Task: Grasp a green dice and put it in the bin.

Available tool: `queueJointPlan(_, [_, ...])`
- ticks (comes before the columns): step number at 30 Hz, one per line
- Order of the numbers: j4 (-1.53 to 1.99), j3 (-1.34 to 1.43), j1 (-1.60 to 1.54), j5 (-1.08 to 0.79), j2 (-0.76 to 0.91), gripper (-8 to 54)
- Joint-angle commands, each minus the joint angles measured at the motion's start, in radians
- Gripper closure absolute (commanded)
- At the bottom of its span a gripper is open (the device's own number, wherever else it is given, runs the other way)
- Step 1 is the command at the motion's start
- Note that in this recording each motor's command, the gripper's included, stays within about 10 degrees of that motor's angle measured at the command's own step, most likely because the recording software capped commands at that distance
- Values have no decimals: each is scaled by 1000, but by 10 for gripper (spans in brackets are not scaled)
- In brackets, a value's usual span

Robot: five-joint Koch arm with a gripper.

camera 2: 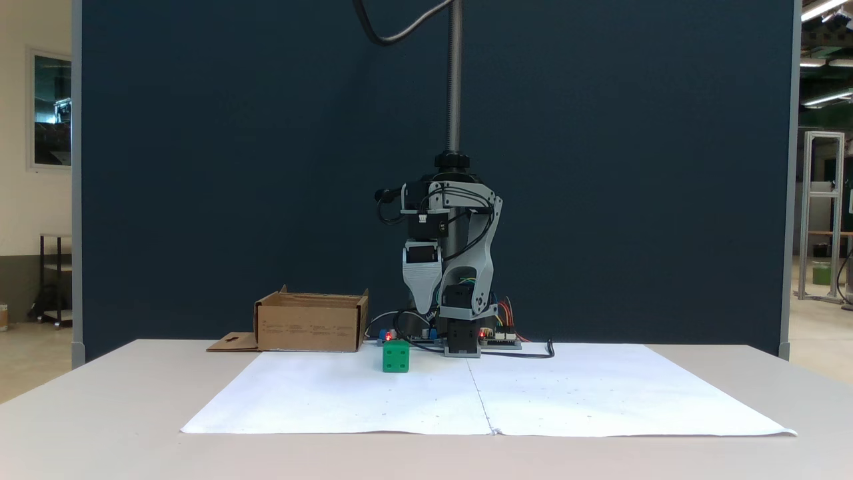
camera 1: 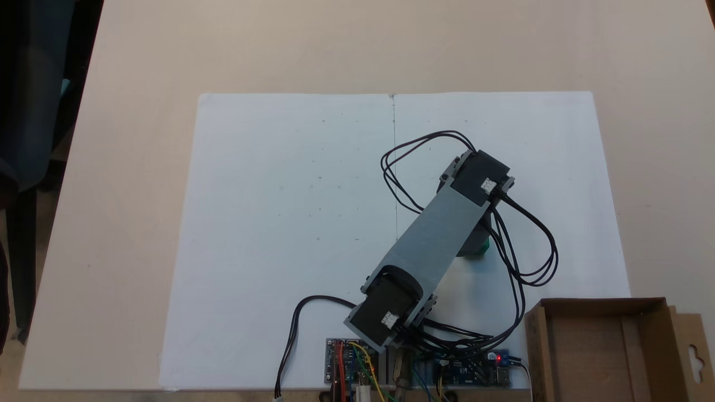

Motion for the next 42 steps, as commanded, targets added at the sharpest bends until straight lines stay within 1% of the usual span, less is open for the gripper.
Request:
queueJointPlan(1, [8, -14, 23, -69, -2, 11])
queueJointPlan(4, [9, -11, 44, -66, -15, 13])
queueJointPlan(9, [5, -5, 77, -64, -15, -17])
queueJointPlan(20, [-60, 32, 87, -61, -9, -12])
queueJointPlan(25, [-138, 75, 86, 8, 8, -11])
queueJointPlan(30, [-241, 170, 84, 26, 40, -6])
queueJointPlan(42, [-367, 187, 103, 40, 12, 4])
